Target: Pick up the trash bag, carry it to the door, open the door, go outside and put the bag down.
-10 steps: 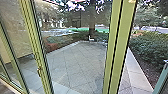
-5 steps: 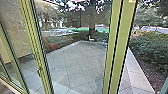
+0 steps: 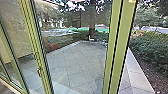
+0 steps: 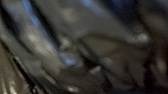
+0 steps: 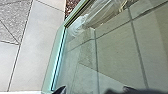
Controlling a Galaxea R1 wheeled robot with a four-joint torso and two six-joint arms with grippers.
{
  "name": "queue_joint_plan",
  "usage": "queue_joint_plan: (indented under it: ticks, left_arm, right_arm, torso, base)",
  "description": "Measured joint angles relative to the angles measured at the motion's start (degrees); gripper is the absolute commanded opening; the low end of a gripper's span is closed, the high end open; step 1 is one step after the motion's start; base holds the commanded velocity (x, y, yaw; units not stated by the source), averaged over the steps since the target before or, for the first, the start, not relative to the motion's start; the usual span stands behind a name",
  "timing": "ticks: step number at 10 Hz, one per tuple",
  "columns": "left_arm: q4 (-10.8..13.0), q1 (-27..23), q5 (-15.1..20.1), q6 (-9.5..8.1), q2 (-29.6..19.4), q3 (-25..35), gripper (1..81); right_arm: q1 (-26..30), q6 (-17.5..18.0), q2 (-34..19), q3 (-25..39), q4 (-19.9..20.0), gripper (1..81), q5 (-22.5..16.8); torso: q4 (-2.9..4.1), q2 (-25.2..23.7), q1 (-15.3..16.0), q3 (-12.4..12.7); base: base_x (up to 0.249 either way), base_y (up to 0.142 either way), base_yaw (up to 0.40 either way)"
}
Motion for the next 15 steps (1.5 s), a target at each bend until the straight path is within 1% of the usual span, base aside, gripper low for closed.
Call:
queue_joint_plan:
  ticks: [2, 5, 7, 9, 11, 13, 14, 15]
  left_arm:
    - [0.0, 0.0, 0.0, 0.0, 0.0, 0.0, 1.0]
    - [0.0, 0.0, 0.0, 0.0, 0.0, 0.1, 1.0]
    - [0.0, 0.0, 0.0, 0.0, 0.2, 0.1, 1.0]
    - [0.0, -0.2, 0.0, 0.0, 0.2, 0.2, 1.0]
    - [0.0, -0.5, 0.1, 0.02, 0.2, 0.2, 1.0]
    - [0.0, -0.6, 0.2, 0.02, 0.2, 0.2, 1.0]
    - [0.0, -0.7, 0.2, 0.02, 0.2, 0.1, 1.0]
    - [0.0, -0.8, 0.3, 0.02, 0.2, 0.1, 1.0]
  right_arm:
    - [-4.2, -2.2, 0.7, 1.5, 8.2, 81.1, -0.7]
    - [-13.1, -4.3, 3.1, 2.5, 18.0, 81.1, -0.7]
    - [-19.8, -4.9, 5.8, 3.7, 23.9, 81.1, 0.7]
    - [-26.1, -5.2, 8.9, 5.8, 28.8, 81.1, 3.1]
    - [-32.2, -5.6, 13.4, 7.1, 31.9, 81.1, 6.4]
    - [-37.4, -6.0, 19.9, 9.5, 34.5, 81.1, 10.1]
    - [-39.8, -6.1, 22.4, 11.0, 35.1, 81.1, 11.9]
    - [-42.0, -6.2, 23.6, 13.0, 35.3, 81.1, 13.7]
  torso:
    - [0.0, 0.0, 0.0, 0.0]
    - [0.0, 0.0, 0.0, 0.0]
    - [0.0, 0.0, 0.0, 0.0]
    - [0.0, 0.0, 0.0, 0.0]
    - [0.0, 0.0, 0.0, 0.0]
    - [0.0, 0.0, 0.0, 0.0]
    - [0.0, 0.0, 0.0, 0.0]
    - [0.0, 0.0, 0.0, 0.0]
  base:
    - [0.0, 0.0, 0.0]
    - [0.0, 0.0, 0.0]
    - [0.0, 0.0, 0.0]
    - [0.0, 0.0, 0.0]
    - [0.0, 0.0, 0.0]
    - [0.0, 0.0, 0.0]
    - [0.0, 0.0, 0.0]
    - [0.0, 0.0, 0.0]
